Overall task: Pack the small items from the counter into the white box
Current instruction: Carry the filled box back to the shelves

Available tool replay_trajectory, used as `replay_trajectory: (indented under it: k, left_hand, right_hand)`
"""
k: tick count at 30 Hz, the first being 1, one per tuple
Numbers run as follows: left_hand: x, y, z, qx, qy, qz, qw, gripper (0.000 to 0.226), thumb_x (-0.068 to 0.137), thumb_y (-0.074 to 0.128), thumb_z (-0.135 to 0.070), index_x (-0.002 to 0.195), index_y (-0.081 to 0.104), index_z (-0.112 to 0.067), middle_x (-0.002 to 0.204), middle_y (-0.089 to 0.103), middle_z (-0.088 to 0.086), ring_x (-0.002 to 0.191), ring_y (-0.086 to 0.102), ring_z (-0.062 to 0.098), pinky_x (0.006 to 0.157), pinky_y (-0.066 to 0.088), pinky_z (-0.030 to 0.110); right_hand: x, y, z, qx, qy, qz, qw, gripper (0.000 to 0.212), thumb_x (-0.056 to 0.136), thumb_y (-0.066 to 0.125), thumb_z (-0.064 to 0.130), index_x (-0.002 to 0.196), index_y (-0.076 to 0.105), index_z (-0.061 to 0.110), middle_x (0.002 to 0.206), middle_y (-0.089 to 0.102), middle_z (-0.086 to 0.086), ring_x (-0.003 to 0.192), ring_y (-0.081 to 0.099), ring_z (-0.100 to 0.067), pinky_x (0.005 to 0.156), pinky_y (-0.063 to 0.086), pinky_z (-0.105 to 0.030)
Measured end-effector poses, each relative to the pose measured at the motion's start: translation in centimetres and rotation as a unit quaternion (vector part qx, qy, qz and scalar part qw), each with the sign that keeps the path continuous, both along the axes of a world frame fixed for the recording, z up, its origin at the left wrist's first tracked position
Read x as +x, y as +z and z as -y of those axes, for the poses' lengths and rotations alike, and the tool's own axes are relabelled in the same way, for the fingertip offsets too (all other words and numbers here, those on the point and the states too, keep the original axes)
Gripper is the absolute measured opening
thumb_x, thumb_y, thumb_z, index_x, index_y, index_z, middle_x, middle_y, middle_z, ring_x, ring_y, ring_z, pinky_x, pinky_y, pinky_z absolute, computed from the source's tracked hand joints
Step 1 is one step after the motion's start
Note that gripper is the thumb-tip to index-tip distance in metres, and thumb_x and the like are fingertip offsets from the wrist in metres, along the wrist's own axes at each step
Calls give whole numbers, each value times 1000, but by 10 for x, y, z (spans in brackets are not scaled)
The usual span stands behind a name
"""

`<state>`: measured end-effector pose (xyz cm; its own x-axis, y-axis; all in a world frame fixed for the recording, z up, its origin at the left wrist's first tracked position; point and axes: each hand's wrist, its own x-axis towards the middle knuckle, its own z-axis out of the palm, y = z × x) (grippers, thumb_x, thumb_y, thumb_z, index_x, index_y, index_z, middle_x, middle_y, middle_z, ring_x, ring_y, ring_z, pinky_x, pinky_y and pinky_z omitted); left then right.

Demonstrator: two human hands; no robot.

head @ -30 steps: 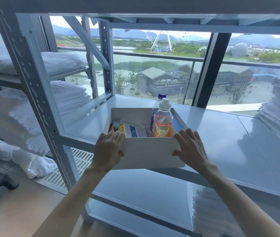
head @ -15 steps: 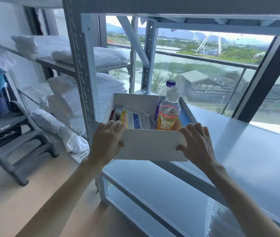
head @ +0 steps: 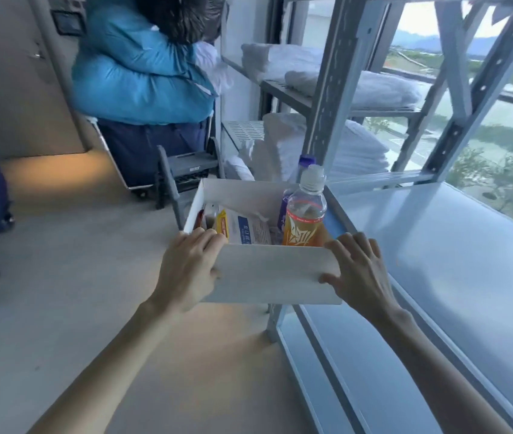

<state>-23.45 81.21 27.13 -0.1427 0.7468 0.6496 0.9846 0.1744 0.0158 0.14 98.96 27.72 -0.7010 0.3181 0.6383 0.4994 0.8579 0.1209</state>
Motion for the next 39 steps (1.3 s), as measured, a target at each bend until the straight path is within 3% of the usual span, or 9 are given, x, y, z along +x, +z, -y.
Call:
replay_trajectory:
  k: [2, 7, 11, 15, 19, 27, 31, 37, 39]
  left_hand:
    - [-14, -5, 28, -10, 45, 6, 999, 58, 31, 90, -10, 80, 59, -9, 76, 59, -1, 76, 54, 23, 63, 29, 32]
    - [-48, -14, 96, -28, 152, 21, 988, 58, 28, 90, -10, 76, 58, -10, 74, 59, -2, 71, 56, 23, 61, 27, 30]
    - [-75, -14, 151, -37, 226, 33, 973, 57, 30, 92, -13, 75, 58, -11, 74, 62, -3, 70, 59, 21, 59, 37, 29]
    - [-108, -11, 206, -33, 284, 46, 957, 58, 30, 94, -15, 76, 58, -12, 74, 64, -2, 66, 60, 20, 59, 44, 29]
    - [-140, -7, 260, -34, 336, 54, 940, 58, 28, 94, -14, 75, 60, -12, 72, 65, -2, 61, 59, 20, 56, 44, 29]
    - [-189, -5, 362, -60, 432, 55, 898, 59, 25, 93, -12, 73, 59, -11, 68, 62, -2, 59, 57, 21, 54, 42, 26]
    - [-203, -12, 401, -81, 477, 67, 873, 60, 23, 92, -12, 70, 55, -12, 62, 56, -5, 56, 53, 20, 52, 31, 24]
    - [-222, -20, 437, -68, 530, 76, 842, 61, 23, 93, -14, 74, 59, -12, 66, 60, -5, 57, 56, 20, 53, 41, 25]
    - [-234, -21, 446, -69, 546, 73, 832, 62, 22, 93, -14, 75, 59, -12, 67, 60, -5, 58, 57, 21, 52, 40, 26]
  right_hand:
    - [-30, -5, 7, -4, 51, 3, 999, 75, 35, 93, 28, 95, 50, 15, 85, 60, -6, 82, 39, -22, 70, 30, -32]
    - [-112, -13, 35, -9, 149, 24, 988, 79, 36, 92, 34, 100, 50, 17, 87, 60, -4, 84, 45, -23, 67, 43, -35]
    - [-179, -15, 67, -12, 212, 48, 976, 73, 38, 91, 37, 98, 58, 14, 88, 60, -4, 82, 52, -26, 69, 44, -37]
    - [-249, -12, 110, 4, 268, 63, 961, 70, 35, 92, 37, 93, 62, 13, 84, 59, -2, 78, 53, -25, 67, 47, -37]
    - [-314, -9, 157, 22, 307, 72, 949, 72, 36, 92, 40, 97, 62, 16, 85, 58, 1, 79, 49, -21, 71, 37, -30]
    - [-418, -15, 255, 30, 395, 78, 915, 72, 39, 91, 43, 100, 63, 17, 89, 61, 0, 81, 55, -21, 69, 48, -32]
    - [-459, -21, 292, 20, 442, 80, 893, 71, 35, 92, 39, 96, 64, 16, 84, 59, 2, 78, 50, -20, 64, 45, -31]
    - [-513, -30, 334, 16, 507, 75, 858, 72, 33, 92, 38, 96, 65, 15, 82, 60, 2, 80, 37, -17, 70, 31, -26]
    - [-533, -33, 345, 24, 515, 79, 853, 71, 34, 91, 41, 95, 65, 17, 83, 60, 4, 81, 37, -16, 69, 36, -26]
